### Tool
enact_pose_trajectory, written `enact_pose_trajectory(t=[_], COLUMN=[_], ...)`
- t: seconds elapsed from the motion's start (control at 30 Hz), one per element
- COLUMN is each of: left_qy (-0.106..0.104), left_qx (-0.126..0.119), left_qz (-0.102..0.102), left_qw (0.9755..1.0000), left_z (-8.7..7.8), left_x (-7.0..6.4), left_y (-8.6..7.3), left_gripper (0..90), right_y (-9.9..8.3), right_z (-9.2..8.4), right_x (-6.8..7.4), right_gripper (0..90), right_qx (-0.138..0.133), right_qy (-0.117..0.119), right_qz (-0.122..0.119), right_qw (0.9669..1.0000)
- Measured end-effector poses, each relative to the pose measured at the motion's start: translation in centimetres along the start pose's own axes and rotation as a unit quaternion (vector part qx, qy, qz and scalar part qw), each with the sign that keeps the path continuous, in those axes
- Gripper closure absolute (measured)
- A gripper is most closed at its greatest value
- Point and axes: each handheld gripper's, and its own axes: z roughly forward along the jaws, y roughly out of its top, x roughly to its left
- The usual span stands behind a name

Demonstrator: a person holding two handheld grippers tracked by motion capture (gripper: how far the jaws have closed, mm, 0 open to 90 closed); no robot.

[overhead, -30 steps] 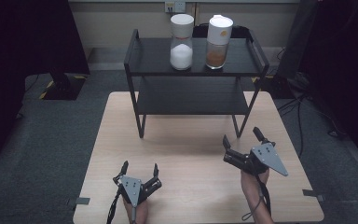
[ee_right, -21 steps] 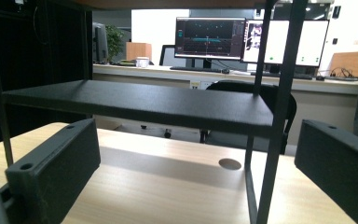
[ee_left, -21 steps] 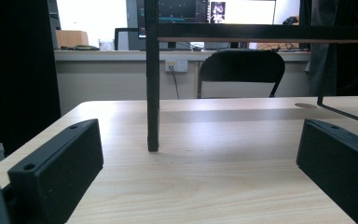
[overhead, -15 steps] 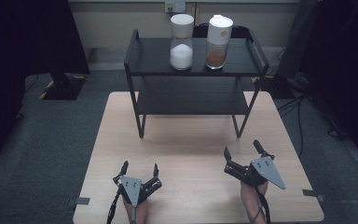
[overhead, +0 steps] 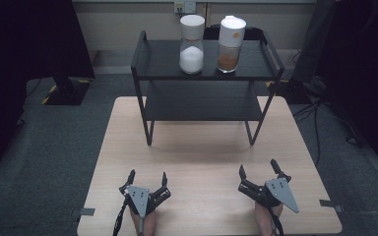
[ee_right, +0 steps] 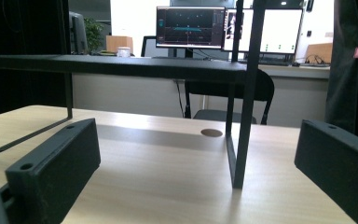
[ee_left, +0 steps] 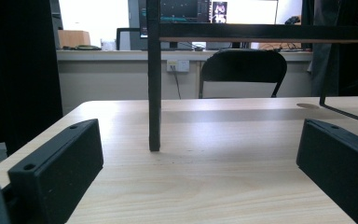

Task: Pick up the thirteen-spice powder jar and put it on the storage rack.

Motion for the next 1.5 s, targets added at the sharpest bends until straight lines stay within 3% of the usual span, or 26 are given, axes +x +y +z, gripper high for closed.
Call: enact_pose_trajectory(t=[0.67, 0.83, 1.2, 1.5], left_qy=[0.010, 0.010, 0.010, 0.010], left_qx=[0.000, 0.000, 0.000, 0.000], left_qz=[0.000, 0.000, 0.000, 0.000], left_qw=[0.9999, 0.9999, 0.9999, 0.9999], left_z=[0.0, 0.0, 0.0, 0.0], left_x=[-0.3, -0.3, -0.3, -0.3], left_y=[0.0, 0.0, 0.0, 0.0], left_gripper=[0.0, 0.0, 0.0, 0.0], right_y=[-2.9, -3.8, -4.1, -3.8], right_z=[-1.4, -1.8, -1.9, -1.8], right_x=[0.5, 0.7, 0.6, 0.8], right_gripper=[0.0, 0.0, 0.0, 0.0], right_qx=[0.016, -0.001, -0.004, 0.006], right_qy=[-0.029, -0.036, -0.043, -0.044], right_qz=[0.005, 0.008, 0.022, 0.016], right_qw=[0.9994, 0.9993, 0.9988, 0.9989])
